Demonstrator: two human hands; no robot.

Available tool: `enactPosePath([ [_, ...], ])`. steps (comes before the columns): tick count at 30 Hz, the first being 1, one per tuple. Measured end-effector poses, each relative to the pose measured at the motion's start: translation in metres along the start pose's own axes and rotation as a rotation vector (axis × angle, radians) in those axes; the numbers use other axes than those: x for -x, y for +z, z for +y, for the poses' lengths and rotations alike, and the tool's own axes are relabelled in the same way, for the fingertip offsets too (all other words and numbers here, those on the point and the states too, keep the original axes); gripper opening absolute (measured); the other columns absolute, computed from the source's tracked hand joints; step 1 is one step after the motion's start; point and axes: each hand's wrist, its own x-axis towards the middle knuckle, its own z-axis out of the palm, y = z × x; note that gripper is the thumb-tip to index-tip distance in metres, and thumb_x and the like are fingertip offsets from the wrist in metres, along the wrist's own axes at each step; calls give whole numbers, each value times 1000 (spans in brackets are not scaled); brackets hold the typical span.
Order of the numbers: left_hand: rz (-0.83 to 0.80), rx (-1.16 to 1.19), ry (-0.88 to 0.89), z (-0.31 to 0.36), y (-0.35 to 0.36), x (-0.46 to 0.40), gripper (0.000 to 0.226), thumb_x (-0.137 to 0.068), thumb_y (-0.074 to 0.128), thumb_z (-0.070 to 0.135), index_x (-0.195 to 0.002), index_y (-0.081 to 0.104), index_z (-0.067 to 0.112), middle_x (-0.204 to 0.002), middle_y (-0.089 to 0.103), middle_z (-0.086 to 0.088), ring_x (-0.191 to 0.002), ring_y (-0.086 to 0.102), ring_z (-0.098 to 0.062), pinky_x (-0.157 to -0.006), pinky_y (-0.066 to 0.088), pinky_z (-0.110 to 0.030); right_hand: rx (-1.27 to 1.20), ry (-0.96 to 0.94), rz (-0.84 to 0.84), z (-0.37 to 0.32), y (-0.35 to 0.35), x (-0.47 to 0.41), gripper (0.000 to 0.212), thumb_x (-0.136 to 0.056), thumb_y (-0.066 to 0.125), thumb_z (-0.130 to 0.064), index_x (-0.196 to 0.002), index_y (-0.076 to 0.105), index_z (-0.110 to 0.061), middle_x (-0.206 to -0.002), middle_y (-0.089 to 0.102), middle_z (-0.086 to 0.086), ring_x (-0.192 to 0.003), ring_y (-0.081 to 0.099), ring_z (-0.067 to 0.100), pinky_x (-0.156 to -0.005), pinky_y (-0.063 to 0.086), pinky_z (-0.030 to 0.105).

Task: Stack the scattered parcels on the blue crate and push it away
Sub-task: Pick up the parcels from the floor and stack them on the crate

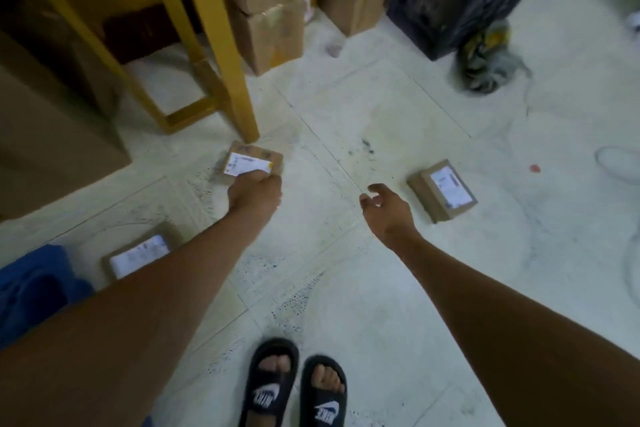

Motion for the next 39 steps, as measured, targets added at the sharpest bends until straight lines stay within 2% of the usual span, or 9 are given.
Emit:
enactPosePath([
  [3,-125,-121,60,-31,74,-23,13,-68,54,26,-65,60,15,-76,65,-9,-74,60,-27,-73,56,-40,-63,29,52,55,2,-25,43,-97,50,-33,-137,49,-16,-134,58,15,-122,55,26,-101,44,34],
  [5,-206,-204,142,-52,124,-35,16,-70,55,32,-77,67,24,-91,70,-9,-87,67,-30,-81,57,-43,-83,51,117,99,7,-48,46,-97,49,-33,-140,46,-15,-136,56,15,-124,53,27,-102,41,34],
  [9,-296,-350,296,-96,220,-74,33,-89,54,27,-121,62,23,-111,66,-4,-97,62,-23,-74,47,-29,-197,129,271,188,14,-104,52,-98,47,-34,-145,37,-14,-145,46,11,-133,45,25,-107,35,34],
  [16,-329,-443,505,-122,387,-162,49,-90,57,28,-137,50,19,-134,57,-2,-111,53,-21,-87,40,-28,-507,347,583,335,-1,-212,64,-96,50,-39,-148,29,-9,-148,41,17,-135,42,33,-107,37,41],
  [20,-454,-432,621,-118,466,-201,57,-94,51,37,-146,38,20,-146,45,0,-129,47,-22,-89,35,-26,-702,360,590,374,-12,-274,67,-96,45,-46,-151,23,-14,-156,31,13,-141,33,34,-114,31,46],
  [23,-518,-448,572,-118,502,-217,46,-93,45,41,-134,48,20,-135,53,-1,-117,54,-24,-89,41,-33,-825,269,474,377,-22,-300,52,-95,46,-40,-143,35,-23,-144,46,6,-125,49,26,-105,40,46],
  [25,-521,-421,539,-121,508,-215,34,-92,45,37,-120,56,21,-118,62,-4,-103,58,-24,-89,46,-36,-928,231,363,364,-30,-300,33,-100,41,-33,-132,41,-25,-127,55,2,-105,56,18,-93,46,41],
  [30,-460,-393,591,-96,479,-188,23,-89,49,25,-109,59,20,-100,59,-1,-78,53,-15,-63,40,-26,-958,182,412,332,-42,-295,40,-95,43,-22,-135,44,-19,-130,56,6,-105,56,22,-78,47,36],
  [39,-351,-356,406,-28,306,-89,18,-86,52,23,-102,59,21,-93,59,3,-79,53,-15,-56,37,-23,-901,255,257,187,-64,-151,35,-98,44,-20,-133,43,-21,-119,59,1,-88,62,15,-71,55,40],
])
